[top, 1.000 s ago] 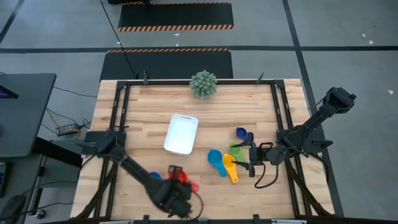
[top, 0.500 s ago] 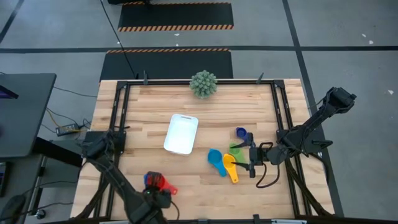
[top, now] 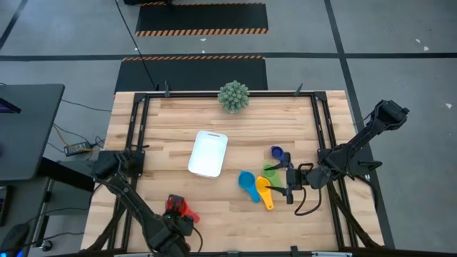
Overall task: Nest measuring cups in basket
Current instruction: Stack the red measuring cup on of the top the blue measuring cup, then stack the light blue measuring cup on the top of the red measuring cup
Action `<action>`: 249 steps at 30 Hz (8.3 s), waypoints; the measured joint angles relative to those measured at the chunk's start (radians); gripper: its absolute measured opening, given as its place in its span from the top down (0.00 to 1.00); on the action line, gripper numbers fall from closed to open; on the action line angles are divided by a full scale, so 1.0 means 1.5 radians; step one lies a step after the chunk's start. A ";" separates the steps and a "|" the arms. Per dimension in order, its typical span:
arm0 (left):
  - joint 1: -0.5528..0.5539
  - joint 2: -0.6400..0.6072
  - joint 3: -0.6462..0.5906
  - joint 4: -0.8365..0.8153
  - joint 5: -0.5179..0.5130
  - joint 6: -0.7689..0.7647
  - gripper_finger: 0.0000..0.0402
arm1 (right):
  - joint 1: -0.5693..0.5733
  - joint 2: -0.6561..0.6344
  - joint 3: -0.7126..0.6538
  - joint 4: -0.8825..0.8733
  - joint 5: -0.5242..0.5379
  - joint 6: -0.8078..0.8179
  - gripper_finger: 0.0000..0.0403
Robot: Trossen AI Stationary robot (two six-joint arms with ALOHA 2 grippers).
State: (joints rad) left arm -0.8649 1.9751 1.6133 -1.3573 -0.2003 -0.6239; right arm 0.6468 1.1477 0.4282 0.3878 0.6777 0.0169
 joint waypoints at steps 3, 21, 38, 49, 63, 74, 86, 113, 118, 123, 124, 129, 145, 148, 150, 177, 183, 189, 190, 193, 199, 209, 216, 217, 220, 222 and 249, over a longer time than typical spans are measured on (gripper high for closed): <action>-0.001 -0.031 -0.046 0.061 -0.002 0.005 0.97 | 0.000 0.000 0.000 0.000 0.000 -0.001 0.26; 0.008 -0.040 -0.085 0.088 0.048 -0.067 0.81 | -0.001 0.000 0.000 0.006 0.000 -0.008 0.26; -0.032 -0.040 -0.041 -0.065 -0.016 -0.171 0.73 | -0.001 0.000 0.000 0.010 0.000 -0.008 0.26; -0.099 -0.115 -0.155 0.066 -0.004 -0.368 0.80 | -0.001 0.000 0.000 0.026 -0.012 -0.012 0.26; -0.118 -0.181 -0.403 0.364 -0.042 -0.542 0.66 | -0.001 0.000 0.000 0.030 -0.017 -0.014 0.26; -0.021 -0.180 -0.461 0.480 -0.074 -0.483 0.48 | -0.002 0.000 0.000 0.030 -0.017 -0.014 0.26; 0.089 -0.169 -0.461 0.625 -0.168 -0.332 0.53 | -0.003 0.000 0.000 0.028 -0.017 -0.003 0.26; 0.119 -0.171 -0.460 0.667 -0.163 -0.008 0.53 | -0.071 0.284 0.244 -0.200 -0.051 0.259 0.26; 0.107 -0.171 -0.460 0.686 -0.138 0.003 0.53 | -0.081 0.350 0.331 -0.289 -0.054 0.314 0.26; 0.085 -0.171 -0.460 0.689 -0.137 0.047 0.53 | -0.093 0.414 0.416 -0.376 -0.073 0.349 0.26; 0.082 -0.171 -0.461 0.697 -0.139 0.063 0.53 | -0.094 0.424 0.430 -0.397 -0.076 0.352 0.26; 0.052 -0.175 -0.460 0.723 -0.186 0.113 0.53 | -0.099 0.473 0.506 -0.481 -0.087 0.362 0.26; 0.012 -0.408 -0.609 0.867 -0.243 0.199 0.65 | -0.108 0.532 0.648 -0.672 -0.137 0.489 0.31; 0.012 -0.445 -0.653 0.927 -0.242 0.224 0.65 | -0.111 0.532 0.650 -0.675 -0.136 0.495 0.31; 0.012 -0.468 -0.684 0.966 -0.240 0.242 0.65 | -0.115 0.532 0.650 -0.677 -0.136 0.500 0.31; 0.012 -0.588 -0.928 1.327 -0.235 0.370 0.65 | -0.166 0.533 0.716 -0.765 -0.237 0.566 0.31; 0.044 -0.656 -0.928 1.263 -0.175 0.380 0.65 | -0.166 0.533 0.734 -0.770 -0.236 0.570 0.31; 0.098 -0.785 -0.927 1.162 -0.118 0.411 0.65 | -0.184 0.533 0.790 -0.856 -0.219 0.570 0.31; 0.104 -0.808 -0.927 1.144 -0.114 0.416 0.65 | -0.186 0.533 0.796 -0.873 -0.215 0.571 0.32; 0.115 -0.866 -0.927 1.088 -0.112 0.419 0.65 | -0.190 0.532 0.805 -0.881 -0.215 0.580 0.32; 0.118 -0.944 -0.927 1.011 -0.112 0.421 0.65 | -0.184 0.570 0.807 -0.880 -0.231 0.598 0.32; 0.102 -0.960 -0.927 0.985 -0.112 0.421 0.65 | -0.181 0.610 0.806 -0.887 -0.255 0.621 0.32; 0.098 -0.960 -0.927 0.986 -0.112 0.393 0.65 | -0.179 0.625 0.805 -0.902 -0.251 0.560 0.32; 0.099 -0.960 -0.927 0.985 -0.112 0.376 0.65 | -0.179 0.628 0.806 -0.898 -0.251 0.552 0.33; 0.099 -0.949 -0.927 0.973 -0.094 0.329 0.65 | -0.179 0.637 0.805 -0.919 -0.256 0.543 0.36; 0.098 -0.930 -0.927 0.956 -0.072 0.311 0.65 | -0.179 0.644 0.806 -0.919 -0.256 0.545 0.39; 0.097 -0.571 -0.927 1.164 -0.023 0.248 0.49 | -0.175 0.670 0.805 -0.929 -0.296 0.448 0.79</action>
State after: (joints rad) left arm -0.7200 1.1193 0.2222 0.3890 -0.2348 -0.2520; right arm 0.3847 2.1525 1.6363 -1.0062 0.2331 0.6895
